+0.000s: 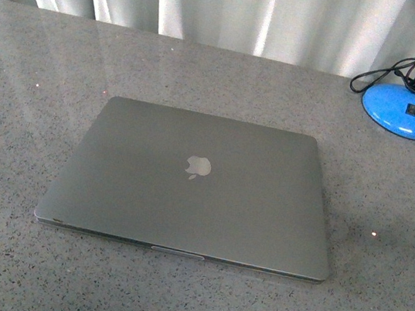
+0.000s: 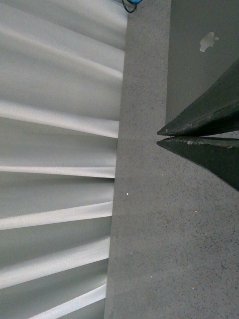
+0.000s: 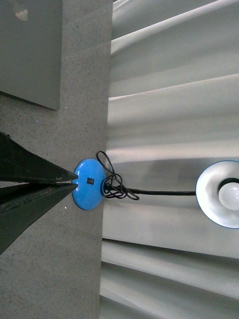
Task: Close laptop
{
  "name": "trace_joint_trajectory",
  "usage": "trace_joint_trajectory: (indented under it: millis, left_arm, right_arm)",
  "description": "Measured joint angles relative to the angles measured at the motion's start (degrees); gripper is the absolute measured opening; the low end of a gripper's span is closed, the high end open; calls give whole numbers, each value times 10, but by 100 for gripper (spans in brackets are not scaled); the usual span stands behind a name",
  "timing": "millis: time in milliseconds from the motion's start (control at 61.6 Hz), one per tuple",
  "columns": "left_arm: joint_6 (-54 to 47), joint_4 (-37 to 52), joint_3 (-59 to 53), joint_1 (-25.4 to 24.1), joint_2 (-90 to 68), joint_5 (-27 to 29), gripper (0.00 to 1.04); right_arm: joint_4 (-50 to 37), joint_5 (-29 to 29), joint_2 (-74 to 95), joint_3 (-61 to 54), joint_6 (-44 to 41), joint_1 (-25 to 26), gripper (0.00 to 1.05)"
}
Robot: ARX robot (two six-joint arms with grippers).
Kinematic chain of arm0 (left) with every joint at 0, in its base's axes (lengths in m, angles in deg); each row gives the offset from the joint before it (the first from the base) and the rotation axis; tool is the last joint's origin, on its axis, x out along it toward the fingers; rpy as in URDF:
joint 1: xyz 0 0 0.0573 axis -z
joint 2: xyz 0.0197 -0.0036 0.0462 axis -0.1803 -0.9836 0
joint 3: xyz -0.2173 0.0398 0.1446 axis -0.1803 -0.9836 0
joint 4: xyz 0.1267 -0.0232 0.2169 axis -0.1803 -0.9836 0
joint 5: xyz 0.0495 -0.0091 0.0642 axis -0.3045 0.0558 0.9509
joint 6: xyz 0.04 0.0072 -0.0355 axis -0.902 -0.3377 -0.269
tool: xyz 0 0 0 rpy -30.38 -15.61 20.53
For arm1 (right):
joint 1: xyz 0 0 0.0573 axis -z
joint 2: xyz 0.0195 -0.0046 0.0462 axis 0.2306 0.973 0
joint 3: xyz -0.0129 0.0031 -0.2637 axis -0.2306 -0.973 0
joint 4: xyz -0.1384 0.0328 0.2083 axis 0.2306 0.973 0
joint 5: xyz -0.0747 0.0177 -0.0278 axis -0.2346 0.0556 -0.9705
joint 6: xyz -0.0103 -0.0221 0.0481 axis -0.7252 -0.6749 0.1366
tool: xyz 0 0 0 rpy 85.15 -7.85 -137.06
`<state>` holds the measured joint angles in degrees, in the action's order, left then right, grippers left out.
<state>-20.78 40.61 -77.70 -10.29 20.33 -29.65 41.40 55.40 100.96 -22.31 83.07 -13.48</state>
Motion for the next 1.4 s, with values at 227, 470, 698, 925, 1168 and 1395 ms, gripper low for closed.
trace_joint_trajectory:
  millis: [227, 470, 698, 925, 1168, 1395]
  left_arm:
    - [0, -44, 0, 0, 43, 0, 4]
    - [0, -130, 0, 0, 126, 0, 4]
    - [0, -131, 0, 0, 127, 0, 11]
    - [0, -131, 0, 0, 127, 0, 61]
    - [-1, -131, 0, 0, 127, 0, 98]
    - [-1, -131, 0, 0, 127, 0, 98]
  right_arm:
    - [32, 0, -33, 0, 0, 0, 1]
    - [138, 0, -136, 0, 0, 0, 1]
    - [140, 0, -136, 0, 0, 0, 8]
    - [140, 0, -136, 0, 0, 0, 57]
    - [140, 0, -136, 0, 1, 0, 97]
    - [140, 0, -136, 0, 1, 0, 95]
